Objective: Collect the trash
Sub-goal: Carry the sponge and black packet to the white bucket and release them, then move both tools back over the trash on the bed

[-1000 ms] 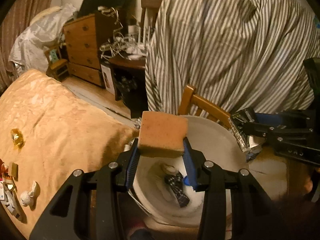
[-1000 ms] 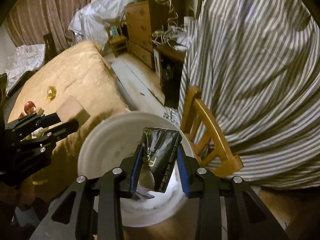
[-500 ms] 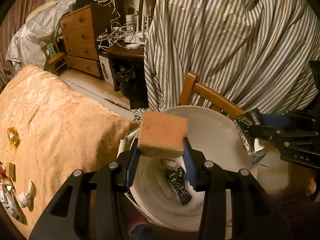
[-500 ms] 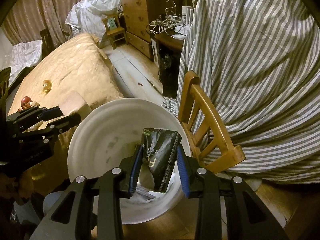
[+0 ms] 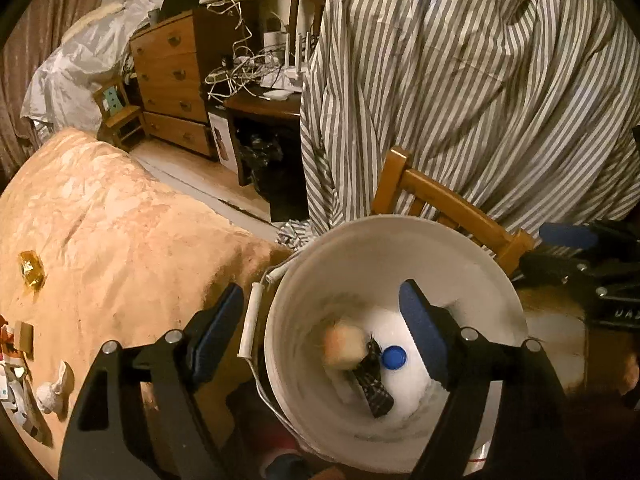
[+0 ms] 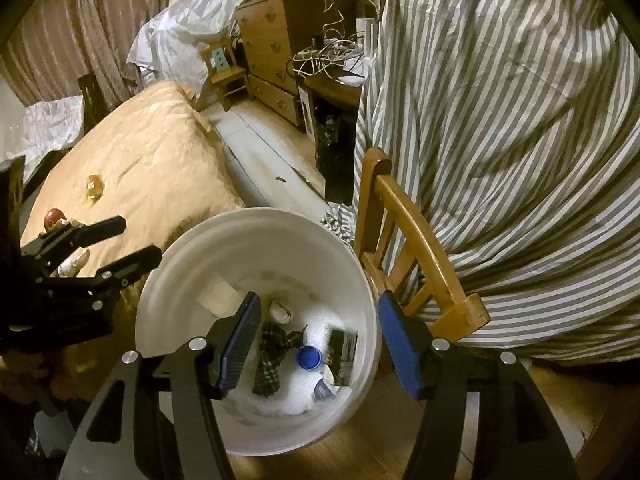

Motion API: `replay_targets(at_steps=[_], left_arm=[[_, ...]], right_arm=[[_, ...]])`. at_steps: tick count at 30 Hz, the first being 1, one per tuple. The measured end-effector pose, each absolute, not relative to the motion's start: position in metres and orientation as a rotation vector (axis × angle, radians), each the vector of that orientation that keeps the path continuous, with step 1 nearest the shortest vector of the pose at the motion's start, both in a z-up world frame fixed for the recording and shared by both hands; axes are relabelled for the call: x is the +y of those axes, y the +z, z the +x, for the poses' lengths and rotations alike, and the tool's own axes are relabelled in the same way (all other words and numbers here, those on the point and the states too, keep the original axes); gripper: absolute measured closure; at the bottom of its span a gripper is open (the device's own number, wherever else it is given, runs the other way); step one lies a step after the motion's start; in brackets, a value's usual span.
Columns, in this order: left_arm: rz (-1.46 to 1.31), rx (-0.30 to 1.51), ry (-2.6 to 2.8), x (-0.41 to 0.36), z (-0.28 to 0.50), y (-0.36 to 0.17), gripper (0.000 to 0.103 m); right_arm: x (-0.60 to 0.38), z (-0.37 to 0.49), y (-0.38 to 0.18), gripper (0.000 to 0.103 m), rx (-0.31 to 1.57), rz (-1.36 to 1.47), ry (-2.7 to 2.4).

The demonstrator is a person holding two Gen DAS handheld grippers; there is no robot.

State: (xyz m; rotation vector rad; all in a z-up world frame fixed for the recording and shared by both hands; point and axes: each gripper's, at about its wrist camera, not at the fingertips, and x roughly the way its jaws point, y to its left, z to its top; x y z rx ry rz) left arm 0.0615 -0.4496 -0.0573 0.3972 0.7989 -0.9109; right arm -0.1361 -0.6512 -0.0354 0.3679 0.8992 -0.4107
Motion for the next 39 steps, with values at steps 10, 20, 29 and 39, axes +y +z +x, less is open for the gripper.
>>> replay_targets(at_steps=[10, 20, 29, 39], left_arm=[[0.385, 0.818, -0.912, -0.441, 0.066, -0.062, 0.026], [0.312, 0.721, -0.833, -0.373, 0.079, -0.046, 0.026], [0.244, 0.666, -0.562, -0.24, 0.122, -0.044, 0.026], [0.015, 0.76, -0.223, -0.061, 0.194, -0.064, 0.026]], right_arm=[[-0.638, -0.144, -0.038, 0.03, 0.857, 0.39, -0.39], [-0.556, -0.126, 0.004, 0.025, 0.62, 0.227, -0.307], [-0.434, -0.067, 0.018, 0.017, 0.424, 0.116, -0.096], [-0.337, 0.011, -0.006, 0.016, 0.531, 0.122, 0.116]])
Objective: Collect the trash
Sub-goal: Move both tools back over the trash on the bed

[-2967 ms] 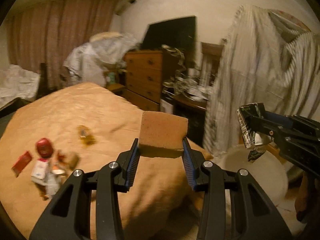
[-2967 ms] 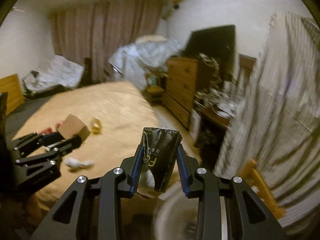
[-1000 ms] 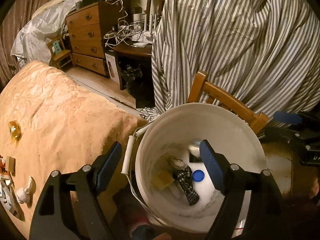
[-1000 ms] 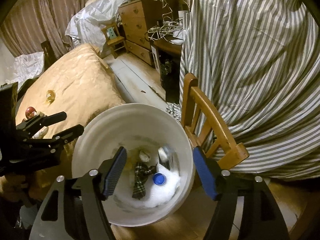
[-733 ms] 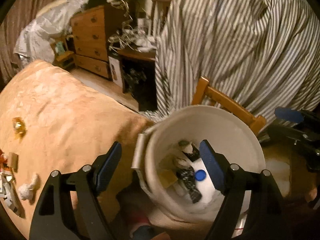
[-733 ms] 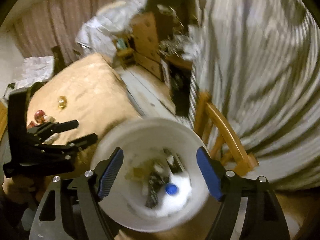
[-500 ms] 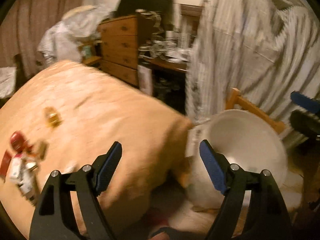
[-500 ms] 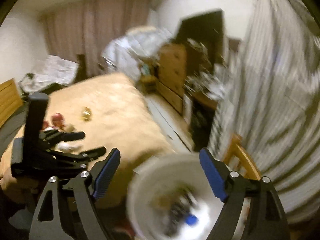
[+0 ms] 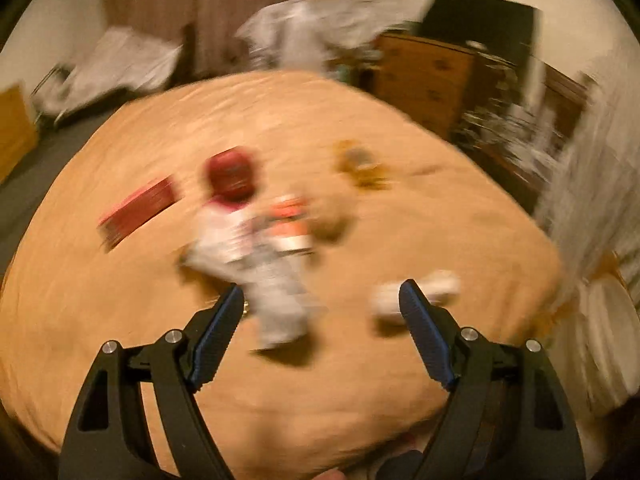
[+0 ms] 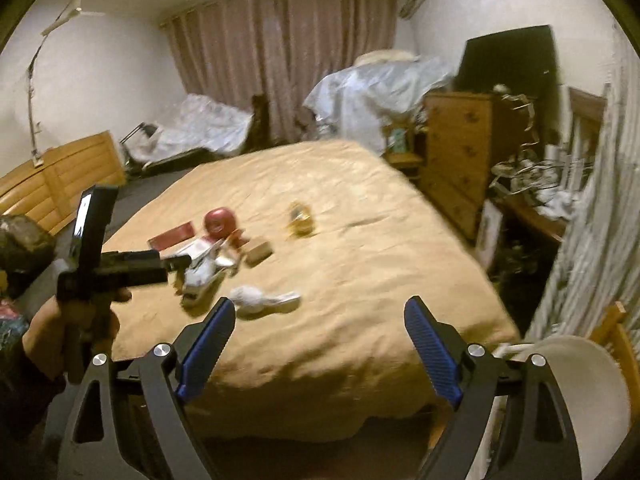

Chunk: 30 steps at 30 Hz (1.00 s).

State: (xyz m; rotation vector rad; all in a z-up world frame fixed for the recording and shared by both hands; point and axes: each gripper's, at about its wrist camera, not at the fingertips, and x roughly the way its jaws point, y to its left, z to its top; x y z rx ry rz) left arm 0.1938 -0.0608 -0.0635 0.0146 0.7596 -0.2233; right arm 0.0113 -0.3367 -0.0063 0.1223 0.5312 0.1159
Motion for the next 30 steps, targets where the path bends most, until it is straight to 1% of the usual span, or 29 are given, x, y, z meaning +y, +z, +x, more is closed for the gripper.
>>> replay_targets(at_steps=[3, 8, 10, 13, 19, 23, 27, 30], left_arm=[[-0.045, 0.804, -0.132, -0.016, 0.21, -0.081, 0.026], [-0.082, 0.84, -0.092, 0.011, 0.22, -0.095, 0.026], [-0.08, 0.835, -0.099, 0.011, 0.226, -0.094, 0.026], [-0.055, 0.81, -0.121, 0.006, 0.234, -0.088, 0.026], [-0.034, 0.769, -0.181, 0.005, 0.255, -0.086, 0.026], [-0.071, 0.787, -0.231, 0.006, 0.263, -0.084, 0.026], [-0.092, 0.771, -0.249, 0.012, 0.256, -0.085, 0.026], [-0.123, 0.791, -0.246, 0.025, 0.248, -0.095, 0.026]], right_arm=[[-0.318, 0.03, -0.018, 0.013, 0.566, 0.152, 0.165], [-0.304, 0.047, -0.04, 0.013, 0.614, 0.147, 0.186], [-0.305, 0.055, -0.051, 0.013, 0.638, 0.15, 0.183], [-0.314, 0.06, -0.067, 0.01, 0.669, 0.174, 0.164], [-0.329, 0.08, -0.101, 0.01, 0.753, 0.208, 0.112], [-0.325, 0.097, -0.11, 0.01, 0.787, 0.211, 0.104], [-0.307, 0.106, -0.105, 0.01, 0.787, 0.196, 0.116], [-0.286, 0.102, -0.096, 0.009, 0.783, 0.172, 0.15]])
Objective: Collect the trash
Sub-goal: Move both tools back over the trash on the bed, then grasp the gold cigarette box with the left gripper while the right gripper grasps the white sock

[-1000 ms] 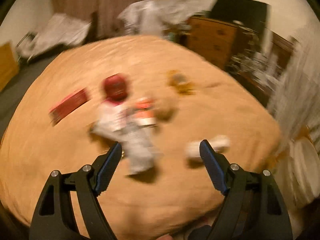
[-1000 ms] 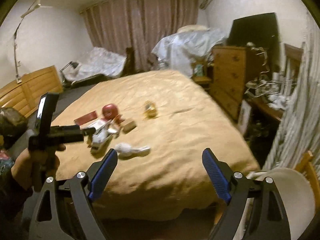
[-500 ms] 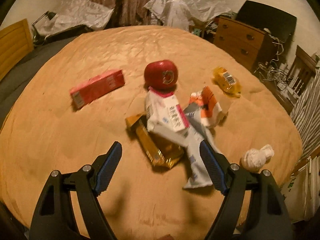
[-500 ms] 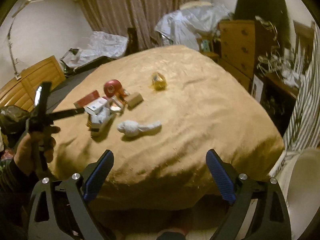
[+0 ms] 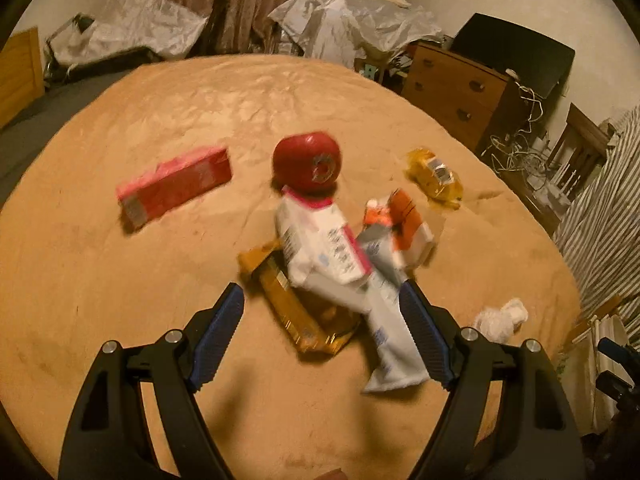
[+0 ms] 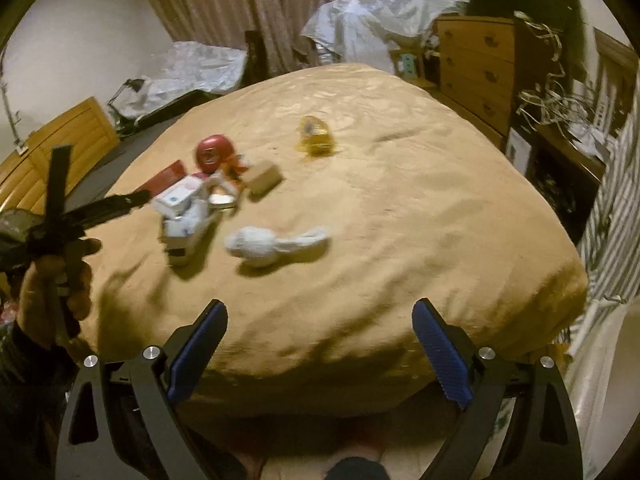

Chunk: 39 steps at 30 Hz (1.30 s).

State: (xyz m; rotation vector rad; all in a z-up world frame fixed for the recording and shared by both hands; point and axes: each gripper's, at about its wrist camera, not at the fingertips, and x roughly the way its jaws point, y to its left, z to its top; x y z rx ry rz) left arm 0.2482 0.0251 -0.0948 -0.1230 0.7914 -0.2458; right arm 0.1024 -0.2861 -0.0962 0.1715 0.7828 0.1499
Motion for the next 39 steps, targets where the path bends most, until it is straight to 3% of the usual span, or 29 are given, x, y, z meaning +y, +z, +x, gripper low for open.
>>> replay_targets(at_steps=[12, 13, 15, 17, 20, 25, 27, 29, 31, 39], left_arm=[[-0.24, 0.927, -0.276, 0.047, 0.266, -0.138, 0.029], [-0.232, 0.942, -0.288, 0.041, 0.27, -0.142, 0.032], [-0.248, 0.984, -0.301, 0.035, 0.279, -0.153, 0.051], [-0.284, 1.001, -0.284, 0.038, 0.286, -0.162, 0.078], [-0.299, 0.999, -0.243, 0.053, 0.286, -0.158, 0.085], [-0.198, 0.995, -0.111, 0.1, 0.272, -0.141, 0.085], [-0.167, 1.002, -0.077, 0.115, 0.266, -0.135, 0.072], [-0.114, 0.951, -0.045, 0.123, 0.256, -0.122, 0.02], [-0.057, 0.906, -0.042, 0.119, 0.246, -0.113, 0.015], [0.091, 0.922, -0.166, 0.077, 0.26, -0.118, 0.015]], right_arm=[[-0.236, 0.109, -0.083, 0.005, 0.761, 0.153, 0.241], [-0.233, 0.11, -0.083, 0.005, 0.762, 0.149, 0.248], [-0.227, 0.113, -0.083, 0.005, 0.765, 0.145, 0.267], [-0.224, 0.115, -0.083, 0.005, 0.763, 0.144, 0.279], [-0.226, 0.117, -0.083, 0.005, 0.756, 0.148, 0.29], [-0.229, 0.12, -0.085, 0.005, 0.756, 0.131, 0.314], [-0.229, 0.122, -0.088, 0.005, 0.763, 0.115, 0.331], [-0.229, 0.124, -0.089, 0.005, 0.763, 0.082, 0.346], [-0.229, 0.127, -0.088, 0.005, 0.752, 0.033, 0.366], [-0.217, 0.177, -0.09, 0.005, 0.825, -0.303, 0.529]])
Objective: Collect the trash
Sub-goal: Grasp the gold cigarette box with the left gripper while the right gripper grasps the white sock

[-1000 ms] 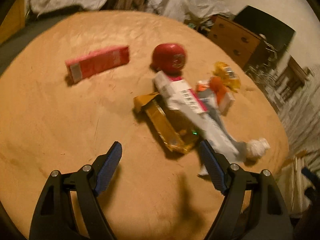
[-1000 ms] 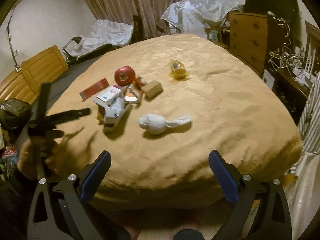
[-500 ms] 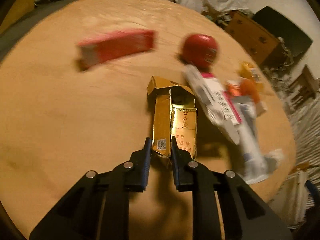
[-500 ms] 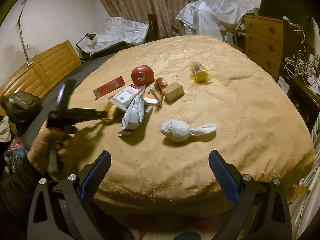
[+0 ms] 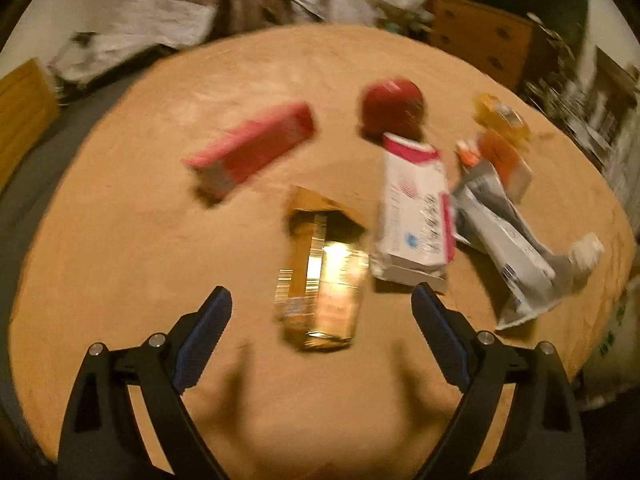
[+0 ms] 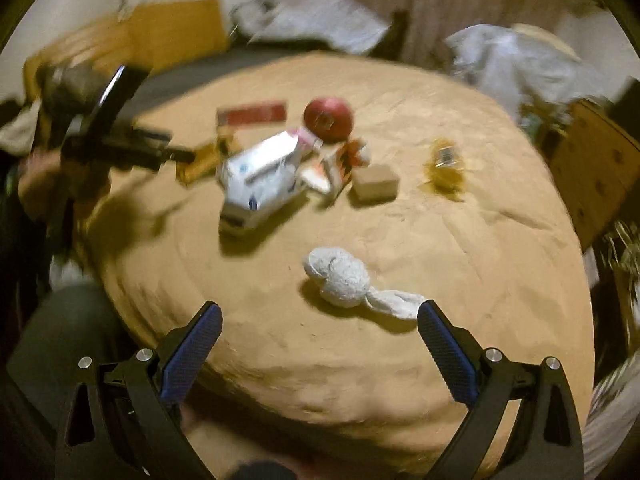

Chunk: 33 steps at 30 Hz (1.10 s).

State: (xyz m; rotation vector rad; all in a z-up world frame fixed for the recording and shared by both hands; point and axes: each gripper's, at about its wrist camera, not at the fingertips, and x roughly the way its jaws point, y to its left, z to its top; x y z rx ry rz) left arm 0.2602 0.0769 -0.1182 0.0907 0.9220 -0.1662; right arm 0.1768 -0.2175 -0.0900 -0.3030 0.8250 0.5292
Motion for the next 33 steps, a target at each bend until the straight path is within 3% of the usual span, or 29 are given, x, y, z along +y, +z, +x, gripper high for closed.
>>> replay_targets(at_steps=[7, 10, 15, 17, 21, 24, 33], left_arm=[[0.103, 0.969, -0.121, 0.088, 0.285, -0.134, 0.015], [0.128, 0.992, -0.125, 0.084, 0.292, -0.143, 0.02], [0.213, 1.006, -0.139, 0.071, 0.297, -0.155, 0.021], [0.21, 1.001, -0.143, 0.07, 0.3, -0.156, 0.03], [0.211, 0.999, -0.146, 0.069, 0.3, -0.153, 0.043], [0.179, 0.99, -0.129, 0.071, 0.302, -0.151, 0.072], [0.071, 0.813, -0.033, 0.086, 0.259, -0.118, 0.072]], right_arm=[[-0.189, 0.223, -0.108, 0.005, 0.897, -0.537, 0.6], [-0.179, 0.242, -0.117, 0.007, 0.937, -0.583, 0.624], [-0.165, 0.263, -0.139, 0.035, 1.056, -0.659, 0.651], [-0.163, 0.265, -0.146, 0.048, 1.069, -0.671, 0.638], [-0.162, 0.26, -0.149, 0.058, 1.063, -0.634, 0.63], [-0.159, 0.251, -0.151, 0.067, 1.034, -0.615, 0.599], [-0.174, 0.215, -0.109, 0.069, 0.826, -0.334, 0.43]])
